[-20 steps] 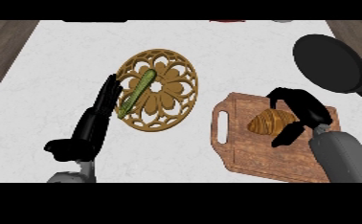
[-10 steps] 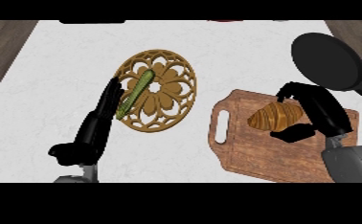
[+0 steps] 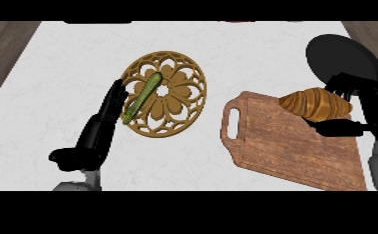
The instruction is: Pick the croissant from the cutting board and place it in the pan
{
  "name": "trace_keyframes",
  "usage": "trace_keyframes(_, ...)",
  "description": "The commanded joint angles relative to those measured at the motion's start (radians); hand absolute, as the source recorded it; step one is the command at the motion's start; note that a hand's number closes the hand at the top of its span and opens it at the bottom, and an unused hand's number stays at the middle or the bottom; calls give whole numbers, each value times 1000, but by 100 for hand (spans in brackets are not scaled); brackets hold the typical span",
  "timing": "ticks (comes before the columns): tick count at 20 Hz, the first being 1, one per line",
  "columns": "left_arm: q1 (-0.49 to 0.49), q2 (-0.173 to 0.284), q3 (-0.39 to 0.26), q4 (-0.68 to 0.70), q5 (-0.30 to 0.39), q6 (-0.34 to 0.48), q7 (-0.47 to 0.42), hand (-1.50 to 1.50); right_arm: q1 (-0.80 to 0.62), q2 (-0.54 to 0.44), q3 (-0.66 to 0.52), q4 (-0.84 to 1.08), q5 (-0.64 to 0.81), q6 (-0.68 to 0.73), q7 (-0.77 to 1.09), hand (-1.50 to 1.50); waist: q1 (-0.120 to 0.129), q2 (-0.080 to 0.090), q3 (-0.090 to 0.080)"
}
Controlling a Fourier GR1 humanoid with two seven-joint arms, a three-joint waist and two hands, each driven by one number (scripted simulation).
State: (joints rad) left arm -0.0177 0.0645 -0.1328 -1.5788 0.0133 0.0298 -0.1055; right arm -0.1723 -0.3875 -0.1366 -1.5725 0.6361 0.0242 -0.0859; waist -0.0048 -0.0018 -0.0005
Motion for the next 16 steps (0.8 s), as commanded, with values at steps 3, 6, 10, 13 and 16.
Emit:
trace_keyframes(3, 16, -19, -29, -62, -23, 19, 50, 0, -98, -27, -154, 158, -132, 26, -11, 150, 9, 2, 1)
trace_keyframes(6, -27, 2, 7, 3, 3, -22, 12, 0, -208, -40, -208, 362, -133, -39, -56, 150, 19, 6, 1)
trace_keyframes(10, 18, -23, -32, -27, -19, -7, 19, 0, -324, -51, -216, 634, -37, -222, -198, 150, 37, 9, 2)
trace_keyframes(13, -49, -42, -36, 4, -43, 17, 21, 0, -344, -154, -284, 736, -15, -307, -290, 150, 40, 15, 4)
trace_keyframes(16, -58, -15, -8, 26, -20, -16, 3, 0, -418, -142, -323, 899, -19, -438, -393, 150, 53, 21, 5)
